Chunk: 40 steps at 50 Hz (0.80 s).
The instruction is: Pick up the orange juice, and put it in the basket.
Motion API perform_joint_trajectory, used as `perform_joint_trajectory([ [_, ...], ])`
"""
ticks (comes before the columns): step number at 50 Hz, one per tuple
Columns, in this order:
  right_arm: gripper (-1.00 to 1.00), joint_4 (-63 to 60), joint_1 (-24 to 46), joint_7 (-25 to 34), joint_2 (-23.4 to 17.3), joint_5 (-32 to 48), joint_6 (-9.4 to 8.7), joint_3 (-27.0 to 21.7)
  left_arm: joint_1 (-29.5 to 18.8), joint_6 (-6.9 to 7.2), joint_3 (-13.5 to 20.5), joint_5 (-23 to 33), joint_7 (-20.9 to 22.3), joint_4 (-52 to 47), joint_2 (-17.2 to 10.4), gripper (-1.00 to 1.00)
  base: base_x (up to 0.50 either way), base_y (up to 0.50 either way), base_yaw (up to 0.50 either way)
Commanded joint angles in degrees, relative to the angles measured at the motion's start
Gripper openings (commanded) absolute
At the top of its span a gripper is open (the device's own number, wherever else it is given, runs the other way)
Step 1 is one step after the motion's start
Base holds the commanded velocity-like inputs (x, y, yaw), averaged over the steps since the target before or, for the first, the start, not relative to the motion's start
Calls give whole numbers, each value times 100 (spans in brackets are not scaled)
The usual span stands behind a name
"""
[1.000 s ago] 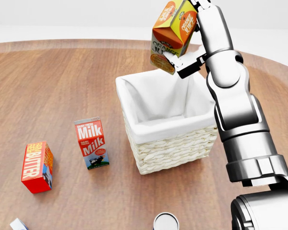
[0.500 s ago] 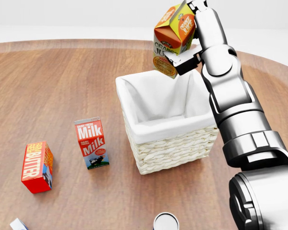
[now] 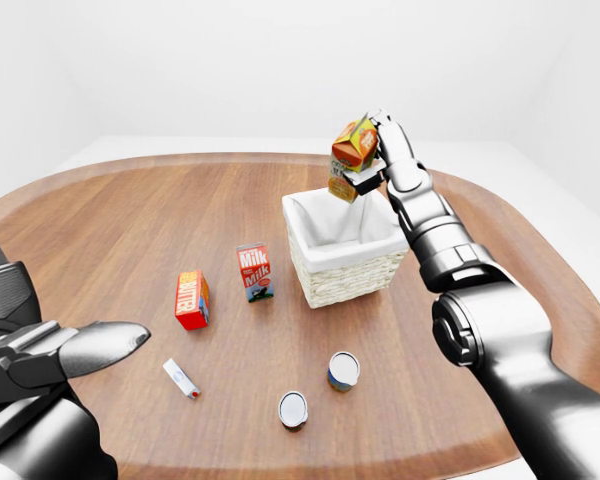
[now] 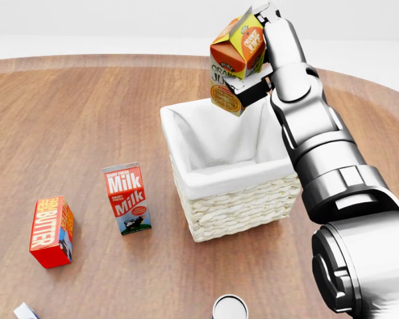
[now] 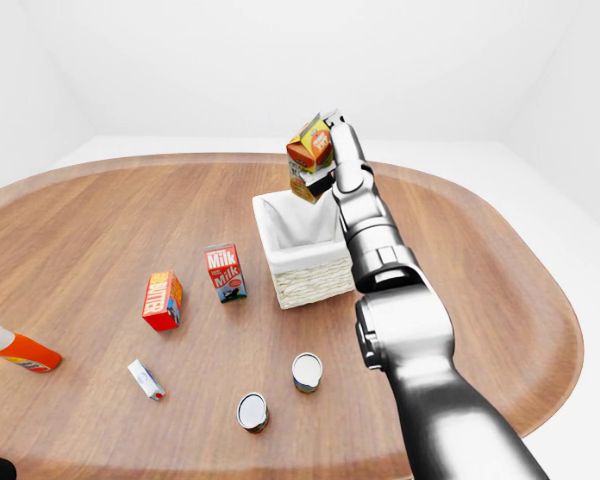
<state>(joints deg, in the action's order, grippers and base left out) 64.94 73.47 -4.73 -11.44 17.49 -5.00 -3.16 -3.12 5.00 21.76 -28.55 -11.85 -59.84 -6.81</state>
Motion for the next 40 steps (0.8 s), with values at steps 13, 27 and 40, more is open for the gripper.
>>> perform_joint_trajectory([
  [13, -100, 341, 309, -364, -8, -65, 0, -93, 1, 0, 25, -71, -46, -16, -23, 100, 0, 0, 0],
  [27, -100, 532, 451, -420, 12, -52, 0, -121, -9, 0, 28, -45, -24, -16, -5, 100, 0, 0, 0],
  [40, -100, 711, 478, -538, 18, -75, 0, -193, -13, 0, 13, -59, -52, -16, -16, 100, 0, 0, 0],
])
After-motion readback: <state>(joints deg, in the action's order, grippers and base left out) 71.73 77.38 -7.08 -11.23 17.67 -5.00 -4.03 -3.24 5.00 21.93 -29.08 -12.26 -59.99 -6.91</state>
